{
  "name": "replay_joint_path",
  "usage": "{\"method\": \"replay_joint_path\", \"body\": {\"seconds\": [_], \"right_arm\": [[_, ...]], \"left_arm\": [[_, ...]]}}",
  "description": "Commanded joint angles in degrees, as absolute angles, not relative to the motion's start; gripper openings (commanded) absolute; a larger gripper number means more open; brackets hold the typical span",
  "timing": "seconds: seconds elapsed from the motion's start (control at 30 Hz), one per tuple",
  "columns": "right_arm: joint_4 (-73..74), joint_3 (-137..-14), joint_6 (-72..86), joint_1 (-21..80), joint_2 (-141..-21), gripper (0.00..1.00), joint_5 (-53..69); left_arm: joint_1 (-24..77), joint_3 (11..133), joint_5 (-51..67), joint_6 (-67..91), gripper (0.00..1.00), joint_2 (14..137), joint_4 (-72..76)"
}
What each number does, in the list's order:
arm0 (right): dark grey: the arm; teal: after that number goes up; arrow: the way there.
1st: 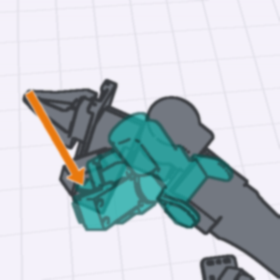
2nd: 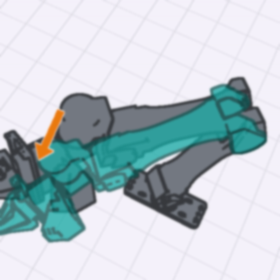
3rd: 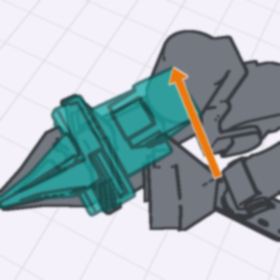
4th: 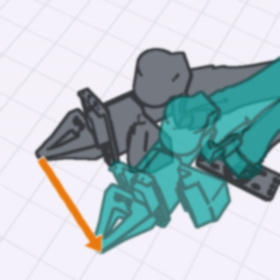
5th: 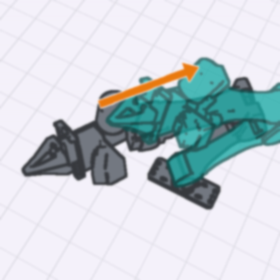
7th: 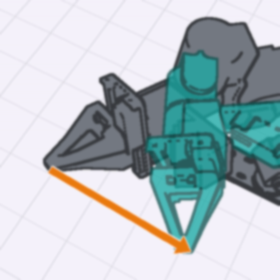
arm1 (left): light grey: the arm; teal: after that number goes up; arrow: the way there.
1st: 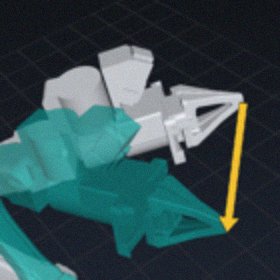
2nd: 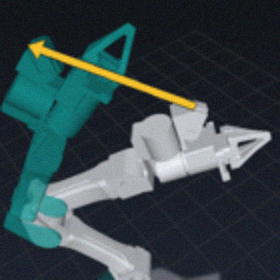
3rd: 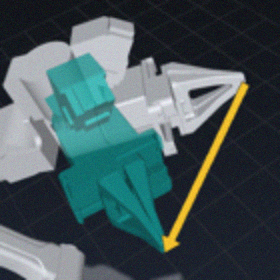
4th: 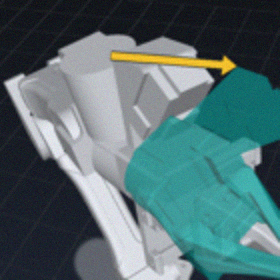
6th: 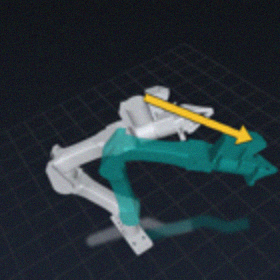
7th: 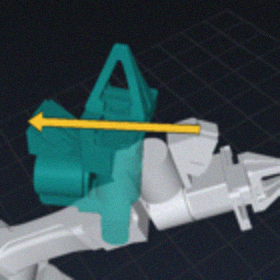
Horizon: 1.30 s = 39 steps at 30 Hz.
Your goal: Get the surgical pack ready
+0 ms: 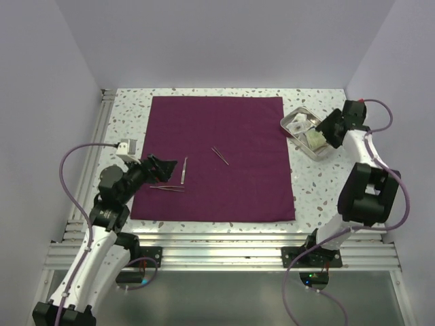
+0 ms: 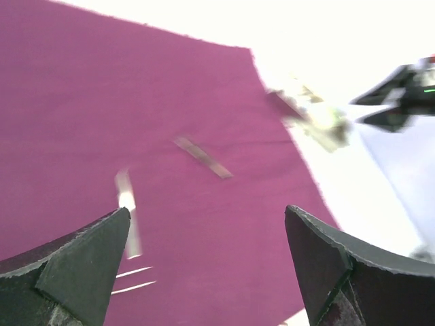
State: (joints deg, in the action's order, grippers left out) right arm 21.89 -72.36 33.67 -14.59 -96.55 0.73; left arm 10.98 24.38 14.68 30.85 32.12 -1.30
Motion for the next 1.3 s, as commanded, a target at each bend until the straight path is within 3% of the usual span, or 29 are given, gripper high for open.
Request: {"method": "replay_joint_path", "body": {"seconds": [0.0, 0.33, 0.57, 0.67, 1.0, 1.27], "right_arm": [[16.53, -68.21, 35.42, -12.22, -87.2, 0.62, -0.26], [15.29, -62.4, 33.31, 8.07, -80.15, 0.62, -3.24], [10.38, -57.92, 36.03, 13.62, -81.56, 0.61, -3.61], [11.77, -59.85, 35.25, 16.95, -83.75, 0.61, -3.78], [12.13, -63.72, 27.87, 24.25, -90.87, 0.62, 2.02], [13.98, -75.84, 14.78, 32.33, -105.37, 0.61, 2.81]], "left_arm": [[11.34, 31.45, 26.0, 35.85, 1.0, 31.03, -6.32], [11.43, 37.44, 44.81, 61.31, 1.0, 23.39, -2.74], [11.43, 41.57, 49.04, 62.13, 1.0, 24.69, -6.42], [11.43, 40.43, 52.46, 66.27, 1.0, 26.54, 1.56], [11.43, 45.79, 37.45, 39.66, 1.0, 31.2, -17.83], [11.34, 37.01, 30.16, 29.18, 1.0, 30.76, -13.9]]}}
